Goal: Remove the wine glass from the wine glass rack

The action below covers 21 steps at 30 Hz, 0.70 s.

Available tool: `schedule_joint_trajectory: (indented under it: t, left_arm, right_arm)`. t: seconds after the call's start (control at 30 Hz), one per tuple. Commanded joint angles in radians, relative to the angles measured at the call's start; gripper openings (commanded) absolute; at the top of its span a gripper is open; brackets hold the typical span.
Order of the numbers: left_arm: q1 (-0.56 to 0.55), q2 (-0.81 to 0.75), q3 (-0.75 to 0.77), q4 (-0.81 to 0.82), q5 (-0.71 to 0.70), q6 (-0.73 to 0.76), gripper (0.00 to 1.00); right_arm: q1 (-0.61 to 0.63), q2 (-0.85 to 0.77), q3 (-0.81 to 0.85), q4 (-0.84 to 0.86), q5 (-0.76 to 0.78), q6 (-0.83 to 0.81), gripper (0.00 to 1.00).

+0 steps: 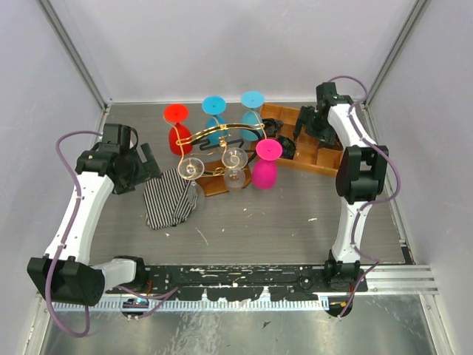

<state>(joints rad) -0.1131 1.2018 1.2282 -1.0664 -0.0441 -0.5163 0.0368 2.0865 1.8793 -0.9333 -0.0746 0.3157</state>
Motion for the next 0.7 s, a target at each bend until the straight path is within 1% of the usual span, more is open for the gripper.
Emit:
schedule_joint_trajectory:
  t: [0.0, 0.2, 0.27, 0.33, 0.43, 0.5, 0.67]
  left_arm:
    - [0.002, -0.017, -0.003, -0.015, 0.010, 0.010, 0.98]
    - [0.003, -0.007, -0.024, -0.001, 0.055, 0.000, 0.99]
    - [0.003, 0.000, -0.025, -0.009, 0.058, -0.006, 0.98]
    - [0.003, 0.000, -0.026, -0.018, 0.063, -0.008, 0.99]
    - [0.002, -0.016, -0.037, -0.018, 0.065, -0.007, 0.98]
    - [0.003, -0.025, -0.049, -0.013, 0.065, -0.006, 0.98]
    - [0.003, -0.027, -0.064, -0.015, 0.076, -0.005, 0.98]
  right_arm:
    - [0.011, 0.081, 0.072, -0.055, 0.136, -0.025, 1.00]
    - [0.014, 0.176, 0.074, -0.061, 0.194, -0.043, 1.00]
    - [0.014, 0.188, 0.080, -0.062, 0.253, -0.041, 1.00]
    - [0.010, 0.201, 0.091, -0.086, 0.359, -0.032, 1.00]
    - [-0.026, 0.211, 0.074, -0.109, 0.417, -0.014, 1.00]
    - [-0.065, 0.206, 0.046, -0.108, 0.421, -0.001, 1.00]
    - [-0.189, 0.163, -0.058, -0.068, 0.360, 0.017, 1.00]
